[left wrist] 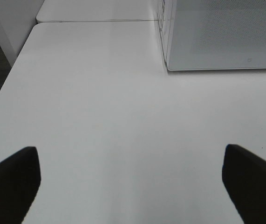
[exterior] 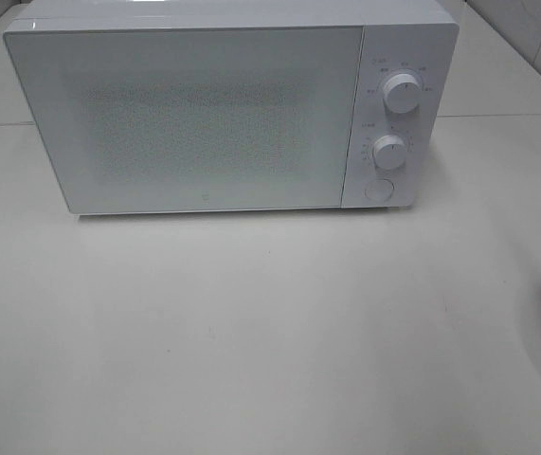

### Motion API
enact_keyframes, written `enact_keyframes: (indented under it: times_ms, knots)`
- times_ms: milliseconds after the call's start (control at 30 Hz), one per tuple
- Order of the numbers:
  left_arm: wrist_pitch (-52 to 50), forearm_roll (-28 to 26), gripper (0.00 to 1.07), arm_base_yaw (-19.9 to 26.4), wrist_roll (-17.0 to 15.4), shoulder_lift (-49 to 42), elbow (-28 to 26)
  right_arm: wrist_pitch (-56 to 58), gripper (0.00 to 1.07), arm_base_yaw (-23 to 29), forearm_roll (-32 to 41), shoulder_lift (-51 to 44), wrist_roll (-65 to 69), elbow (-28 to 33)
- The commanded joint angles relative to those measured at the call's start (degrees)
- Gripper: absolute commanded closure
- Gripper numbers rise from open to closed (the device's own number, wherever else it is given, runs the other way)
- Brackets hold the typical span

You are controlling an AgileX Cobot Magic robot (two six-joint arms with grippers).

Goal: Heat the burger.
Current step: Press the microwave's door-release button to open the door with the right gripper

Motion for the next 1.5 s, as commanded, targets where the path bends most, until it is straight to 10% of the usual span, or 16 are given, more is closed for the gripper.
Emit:
enact_keyframes:
  times_ms: [33, 733, 1500]
  knots:
    - [-0.1, -0.5, 0.09, 0.0, 0.1, -0.7, -0.1, -7.6, 0.35, -0.3, -4.0, 4.5, 0.1, 0.0]
    - [-0.1, -0.5, 0.09, 0.0, 0.1, -0.7, -0.1, -34.0, 0.35, -0.2, 0.6, 19.6, 1.7, 10.3]
    - [-0.1, -0.5, 0.09, 0.0, 0.1, -0.7, -0.1, -53.7, 0.42, 23.1, 23.0, 39.9, 8.4, 12.0]
